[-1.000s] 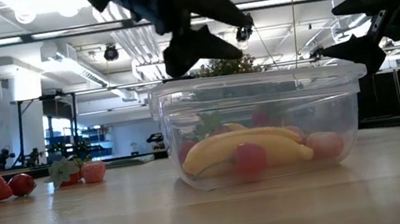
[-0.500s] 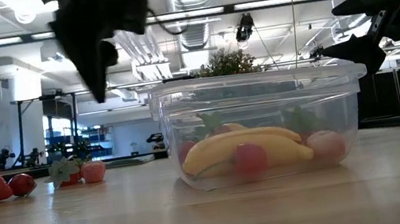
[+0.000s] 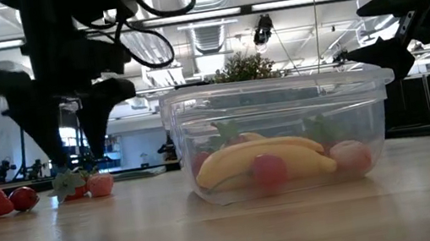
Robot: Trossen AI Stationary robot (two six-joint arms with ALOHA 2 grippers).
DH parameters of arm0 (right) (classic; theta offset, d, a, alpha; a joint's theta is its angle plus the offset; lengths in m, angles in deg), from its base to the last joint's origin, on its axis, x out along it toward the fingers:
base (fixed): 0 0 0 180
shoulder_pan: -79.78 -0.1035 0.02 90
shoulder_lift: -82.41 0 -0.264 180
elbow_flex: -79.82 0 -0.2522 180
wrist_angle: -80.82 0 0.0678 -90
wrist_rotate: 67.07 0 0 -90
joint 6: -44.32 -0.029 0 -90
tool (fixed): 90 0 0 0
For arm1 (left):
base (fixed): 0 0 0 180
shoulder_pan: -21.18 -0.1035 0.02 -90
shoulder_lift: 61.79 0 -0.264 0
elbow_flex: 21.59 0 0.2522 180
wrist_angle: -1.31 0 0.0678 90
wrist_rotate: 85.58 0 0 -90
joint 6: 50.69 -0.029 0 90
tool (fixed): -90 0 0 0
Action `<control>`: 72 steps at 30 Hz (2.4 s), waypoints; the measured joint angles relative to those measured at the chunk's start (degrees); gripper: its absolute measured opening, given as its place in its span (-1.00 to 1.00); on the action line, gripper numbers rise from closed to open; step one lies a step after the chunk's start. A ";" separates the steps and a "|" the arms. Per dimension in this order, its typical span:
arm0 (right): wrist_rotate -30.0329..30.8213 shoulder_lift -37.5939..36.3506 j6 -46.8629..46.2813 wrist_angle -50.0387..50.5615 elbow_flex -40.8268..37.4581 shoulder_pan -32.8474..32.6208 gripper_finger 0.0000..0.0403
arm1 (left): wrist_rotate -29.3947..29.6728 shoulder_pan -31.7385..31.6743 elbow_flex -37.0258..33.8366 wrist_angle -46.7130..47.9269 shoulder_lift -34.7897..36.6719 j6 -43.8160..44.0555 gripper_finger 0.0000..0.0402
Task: Pick and placing Produce into tupperware
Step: Put the pink peach into the transparent bin
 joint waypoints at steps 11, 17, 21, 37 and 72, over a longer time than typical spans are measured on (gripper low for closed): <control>0.00 0.00 0.00 0.00 0.00 -0.01 0.70 | 2.05 -0.04 -1.65 -6.43 0.02 -4.60 0.15; 0.00 0.00 0.00 -0.02 0.00 -0.01 0.72 | 1.96 -0.11 -5.63 -10.08 -0.05 -5.02 0.15; 0.00 0.00 0.00 -0.02 -0.02 0.01 0.74 | 3.31 -0.37 -7.70 -13.25 -0.07 -4.92 0.15; 0.00 0.00 0.00 -0.01 -0.01 0.00 0.73 | 3.92 -3.61 -8.29 -16.31 -1.16 -6.57 0.15; 0.00 0.00 0.00 -0.01 -0.01 0.01 0.72 | 0.92 -6.60 -6.79 -15.46 -1.01 -7.54 -0.70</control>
